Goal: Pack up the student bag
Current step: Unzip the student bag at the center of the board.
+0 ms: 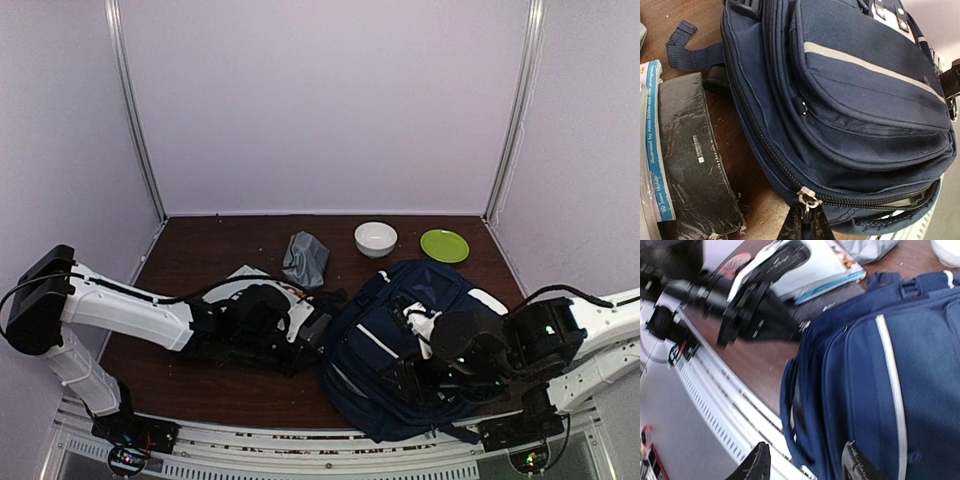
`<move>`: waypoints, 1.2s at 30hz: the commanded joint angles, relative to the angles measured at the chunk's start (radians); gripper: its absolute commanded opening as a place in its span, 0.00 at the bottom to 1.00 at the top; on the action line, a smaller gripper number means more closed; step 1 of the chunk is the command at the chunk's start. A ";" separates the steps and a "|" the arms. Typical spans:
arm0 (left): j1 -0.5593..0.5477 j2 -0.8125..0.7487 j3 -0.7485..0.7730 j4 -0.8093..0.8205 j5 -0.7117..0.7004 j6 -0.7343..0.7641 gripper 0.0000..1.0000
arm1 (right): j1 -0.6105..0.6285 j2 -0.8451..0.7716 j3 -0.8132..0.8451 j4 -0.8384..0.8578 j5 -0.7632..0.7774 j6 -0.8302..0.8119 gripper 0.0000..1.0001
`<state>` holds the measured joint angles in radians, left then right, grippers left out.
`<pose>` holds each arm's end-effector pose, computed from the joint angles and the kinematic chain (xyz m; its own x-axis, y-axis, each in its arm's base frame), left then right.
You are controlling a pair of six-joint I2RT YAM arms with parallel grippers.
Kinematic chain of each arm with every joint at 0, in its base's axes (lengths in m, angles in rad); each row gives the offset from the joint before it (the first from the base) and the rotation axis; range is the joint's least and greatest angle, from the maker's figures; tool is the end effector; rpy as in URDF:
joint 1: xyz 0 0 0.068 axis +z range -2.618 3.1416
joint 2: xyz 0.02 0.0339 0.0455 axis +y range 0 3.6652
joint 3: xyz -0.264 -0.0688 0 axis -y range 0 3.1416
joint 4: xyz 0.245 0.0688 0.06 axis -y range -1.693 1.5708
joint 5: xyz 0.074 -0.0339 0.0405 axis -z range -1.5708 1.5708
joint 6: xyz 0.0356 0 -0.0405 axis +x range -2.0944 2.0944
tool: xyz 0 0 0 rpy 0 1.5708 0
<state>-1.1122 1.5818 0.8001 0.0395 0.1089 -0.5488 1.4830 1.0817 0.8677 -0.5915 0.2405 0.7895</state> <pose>0.1380 -0.2884 0.1735 -0.7388 0.3250 -0.5904 0.6346 0.6303 -0.4471 0.0280 0.2217 0.2748 -0.7212 -0.3287 -0.6098 -0.6262 0.6858 0.3709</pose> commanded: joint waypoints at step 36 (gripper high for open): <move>-0.009 -0.095 -0.075 0.032 -0.055 -0.017 0.00 | -0.185 0.411 0.101 0.289 -0.177 -0.087 0.04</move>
<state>-1.1202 1.5105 0.7258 0.0803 0.0784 -0.5632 1.3037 1.5536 0.9989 -0.3309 0.0528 0.7025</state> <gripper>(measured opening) 0.090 0.027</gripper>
